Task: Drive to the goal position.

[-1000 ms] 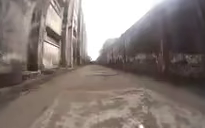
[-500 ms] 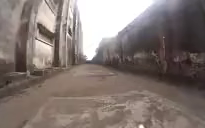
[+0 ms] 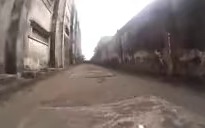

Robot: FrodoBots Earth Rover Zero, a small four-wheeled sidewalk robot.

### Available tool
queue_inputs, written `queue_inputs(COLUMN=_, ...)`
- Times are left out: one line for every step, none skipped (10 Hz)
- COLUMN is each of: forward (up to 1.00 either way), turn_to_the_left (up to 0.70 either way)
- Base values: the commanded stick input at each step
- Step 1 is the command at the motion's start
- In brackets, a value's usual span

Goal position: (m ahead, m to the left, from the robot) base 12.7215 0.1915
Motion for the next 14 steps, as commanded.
queue_inputs(forward=0.70, turn_to_the_left=0.03)
queue_inputs(forward=0.70, turn_to_the_left=0.06)
queue_inputs(forward=0.70, turn_to_the_left=0.31)
queue_inputs(forward=0.70, turn_to_the_left=0.28)
queue_inputs(forward=0.70, turn_to_the_left=0.16)
queue_inputs(forward=0.70, turn_to_the_left=0.03)
queue_inputs(forward=0.70, turn_to_the_left=0.00)
queue_inputs(forward=0.70, turn_to_the_left=0.00)
queue_inputs(forward=0.70, turn_to_the_left=0.00)
queue_inputs(forward=0.70, turn_to_the_left=0.00)
queue_inputs(forward=0.70, turn_to_the_left=0.00)
queue_inputs(forward=0.70, turn_to_the_left=0.00)
queue_inputs(forward=0.70, turn_to_the_left=0.00)
queue_inputs(forward=0.70, turn_to_the_left=0.00)
